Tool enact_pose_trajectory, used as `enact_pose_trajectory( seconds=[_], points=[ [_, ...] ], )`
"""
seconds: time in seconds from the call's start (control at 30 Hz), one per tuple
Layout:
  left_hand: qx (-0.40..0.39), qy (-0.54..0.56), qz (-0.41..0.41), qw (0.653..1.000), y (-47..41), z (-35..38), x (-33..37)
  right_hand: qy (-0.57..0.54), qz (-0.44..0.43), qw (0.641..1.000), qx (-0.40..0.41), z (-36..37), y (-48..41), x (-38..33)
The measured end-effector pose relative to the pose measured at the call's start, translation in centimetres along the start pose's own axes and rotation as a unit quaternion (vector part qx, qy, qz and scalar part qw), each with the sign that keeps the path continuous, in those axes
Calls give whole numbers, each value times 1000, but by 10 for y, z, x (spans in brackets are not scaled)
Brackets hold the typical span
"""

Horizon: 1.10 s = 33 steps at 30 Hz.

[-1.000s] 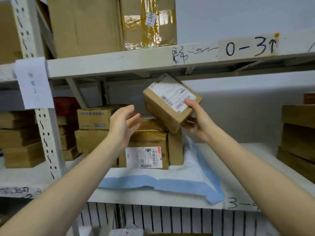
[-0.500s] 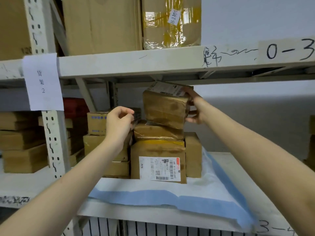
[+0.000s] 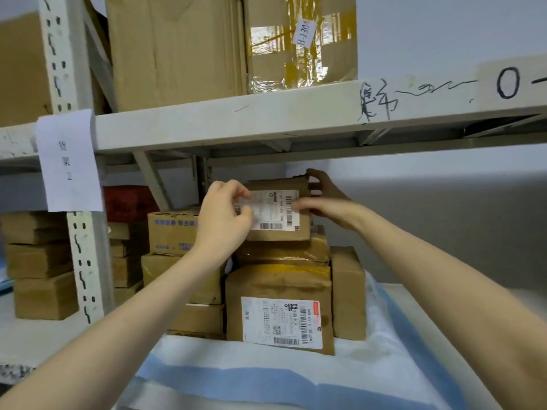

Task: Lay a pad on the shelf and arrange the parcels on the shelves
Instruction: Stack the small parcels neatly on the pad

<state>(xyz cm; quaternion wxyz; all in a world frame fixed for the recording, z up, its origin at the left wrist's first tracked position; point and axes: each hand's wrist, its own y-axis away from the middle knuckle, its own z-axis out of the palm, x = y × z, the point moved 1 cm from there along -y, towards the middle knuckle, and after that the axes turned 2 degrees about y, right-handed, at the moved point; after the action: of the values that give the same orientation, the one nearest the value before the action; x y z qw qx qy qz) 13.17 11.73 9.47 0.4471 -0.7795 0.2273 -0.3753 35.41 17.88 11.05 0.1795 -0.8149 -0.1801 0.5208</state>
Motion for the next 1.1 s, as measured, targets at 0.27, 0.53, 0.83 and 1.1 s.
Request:
enact_pose_trajectory(
  seconds=[0.27,0.53,0.83,1.1],
  points=[
    [-143,-137,-25,980,-5,28,-4,13,-1,1000,22,19,5,-2],
    [-215,-150,-63,963,8,35,3,104,-30,990,90,15,35,6],
    [-216,-112,-59,968,25,38,31,157,-65,975,140,21,65,5],
    [-217,-17,18,976,42,62,86,124,-70,948,284,-41,137,9]
  ],
)
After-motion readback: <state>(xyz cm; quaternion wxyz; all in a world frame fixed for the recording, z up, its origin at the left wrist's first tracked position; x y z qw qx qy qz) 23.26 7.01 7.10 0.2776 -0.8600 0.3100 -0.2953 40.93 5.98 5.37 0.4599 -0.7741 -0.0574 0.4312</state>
